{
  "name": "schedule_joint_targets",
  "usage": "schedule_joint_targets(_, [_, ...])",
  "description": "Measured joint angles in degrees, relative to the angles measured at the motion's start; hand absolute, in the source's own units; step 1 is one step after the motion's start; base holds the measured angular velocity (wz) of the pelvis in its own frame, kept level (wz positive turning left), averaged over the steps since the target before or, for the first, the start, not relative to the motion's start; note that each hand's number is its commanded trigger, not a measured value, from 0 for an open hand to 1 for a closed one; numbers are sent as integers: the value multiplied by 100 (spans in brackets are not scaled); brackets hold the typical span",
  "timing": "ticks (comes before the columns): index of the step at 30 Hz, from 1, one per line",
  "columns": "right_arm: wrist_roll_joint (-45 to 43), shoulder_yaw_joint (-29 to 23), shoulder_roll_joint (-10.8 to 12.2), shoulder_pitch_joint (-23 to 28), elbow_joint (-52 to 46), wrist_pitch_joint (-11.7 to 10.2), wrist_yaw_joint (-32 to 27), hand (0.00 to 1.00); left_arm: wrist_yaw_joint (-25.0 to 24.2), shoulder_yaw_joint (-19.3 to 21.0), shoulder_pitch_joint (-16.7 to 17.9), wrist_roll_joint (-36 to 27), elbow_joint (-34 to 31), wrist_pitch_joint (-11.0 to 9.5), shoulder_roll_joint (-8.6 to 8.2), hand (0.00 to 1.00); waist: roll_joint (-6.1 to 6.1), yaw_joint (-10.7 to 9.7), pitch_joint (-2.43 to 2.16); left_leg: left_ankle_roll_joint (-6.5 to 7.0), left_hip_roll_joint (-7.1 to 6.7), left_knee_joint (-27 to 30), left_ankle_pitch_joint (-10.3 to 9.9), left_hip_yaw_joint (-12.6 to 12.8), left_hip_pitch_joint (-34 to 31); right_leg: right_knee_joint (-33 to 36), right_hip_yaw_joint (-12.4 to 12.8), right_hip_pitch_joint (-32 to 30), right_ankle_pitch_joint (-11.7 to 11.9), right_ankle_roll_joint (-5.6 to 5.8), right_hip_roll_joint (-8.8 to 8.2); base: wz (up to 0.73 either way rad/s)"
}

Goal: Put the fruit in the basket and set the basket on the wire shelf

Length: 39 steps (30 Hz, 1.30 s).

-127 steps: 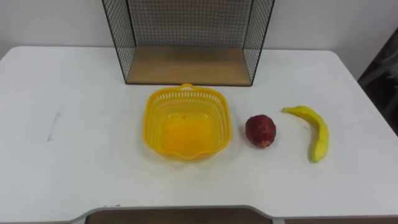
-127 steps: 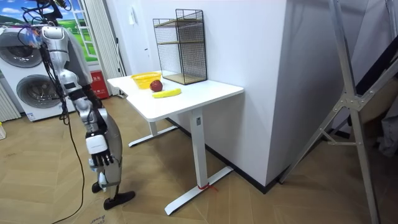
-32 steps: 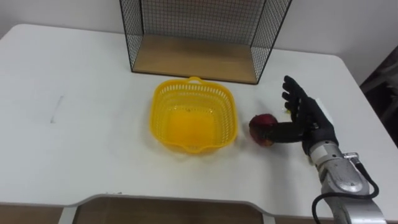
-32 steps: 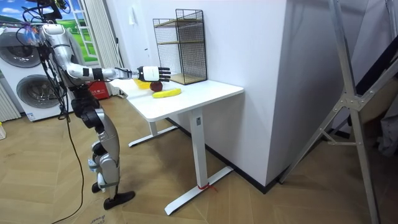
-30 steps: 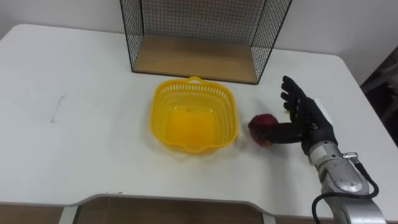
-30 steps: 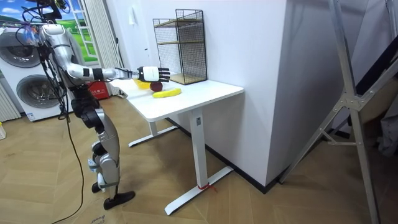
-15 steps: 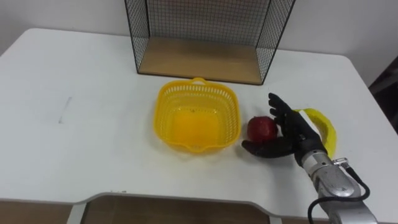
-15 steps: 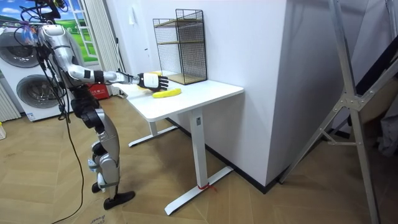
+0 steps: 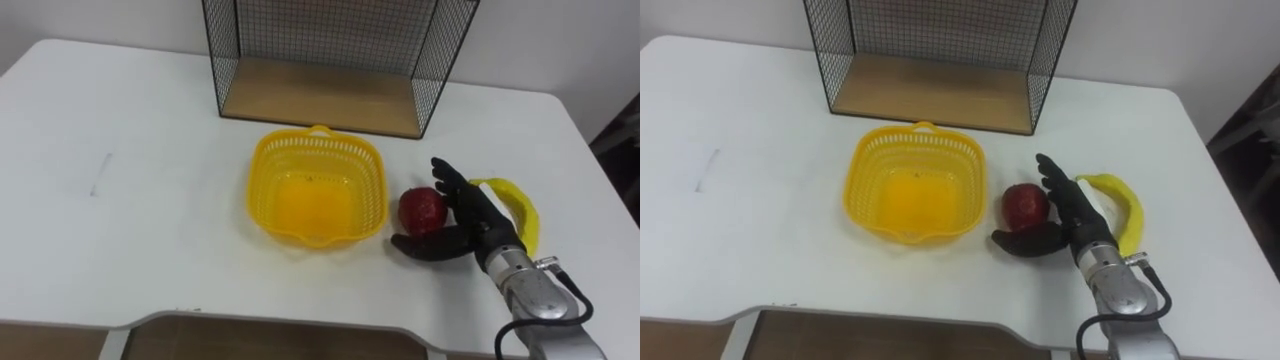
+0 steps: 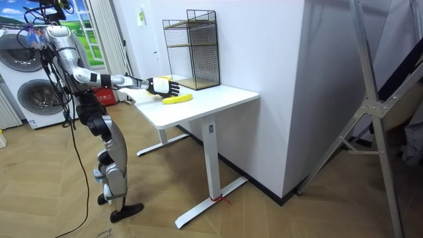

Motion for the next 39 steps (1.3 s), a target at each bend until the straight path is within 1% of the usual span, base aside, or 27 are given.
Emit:
schedule_joint_targets(4, [-179,0,1,-1,13,-21,0,0,-62,3,0,1,-1,2,1,0,1,6,0,0,1,0,0,-2,31,-1,1,-17,0,-1,1,0])
schedule_joint_targets(7, [-357,8,1,-27,119,-69,-1,0,-84,1,-3,1,-1,8,17,0,-13,7,-8,0,0,0,0,-41,31,1,-2,14,0,0,3,0])
schedule_joint_targets(8, [-420,8,1,-55,199,-114,-1,21,-84,1,-3,1,-1,15,18,0,-19,6,-4,0,0,1,0,-51,34,0,-4,46,0,-1,3,0])
schedule_joint_targets(9, [-432,8,1,-56,215,-114,-2,57,-84,1,-2,1,-1,20,18,0,-22,7,-6,0,-1,2,0,-53,43,-1,-5,58,0,-1,3,4])
schedule_joint_targets(10, [-446,12,0,-65,255,-116,-5,83,-84,-3,-8,-1,-3,28,22,0,-35,12,-8,0,-3,3,0,-48,52,-2,-10,70,0,-1,1,3])
schedule_joint_targets(11, [-449,18,0,-91,315,-125,-19,100,-84,-5,-18,-3,-3,39,30,0,-50,21,-5,0,-2,4,0,-48,51,-2,-10,70,0,-1,2,0])
schedule_joint_targets(13, [-462,32,0,-140,448,-158,-57,100,-84,-5,-16,-2,-3,62,43,0,-76,25,-11,0,-3,5,0,-56,58,-2,-14,88,0,0,2,2])
schedule_joint_targets(16, [-521,30,0,-244,625,-165,-222,100,-84,-7,-32,-3,-4,72,54,0,-110,28,2,0,-6,5,0,-71,110,-15,-18,146,1,2,1,3])
schedule_joint_targets(23, [-694,-68,-29,-444,884,-151,-518,100,-85,-5,-50,-1,-1,79,55,0,-111,23,-1,0,-5,4,0,-85,151,-100,-24,236,10,6,11,0])
schedule_joint_targets(27, [-697,-74,-37,-451,903,-109,-566,100,-85,-5,-56,-1,-1,80,55,0,-109,18,-1,0,-4,0,0,-84,149,-103,-35,236,10,6,11,0])
schedule_joint_targets(35, [-654,-51,-32,-431,917,-137,-638,100,-84,-11,-63,-1,46,79,55,0,-101,8,2,0,-3,-16,0,-79,151,-94,-46,226,15,5,10,0])
schedule_joint_targets(39, [-648,-64,-27,-386,786,-83,-670,100,-83,115,-20,16,55,78,35,0,-89,17,-5,0,2,-12,0,-60,141,-69,-33,186,18,2,10,-2])
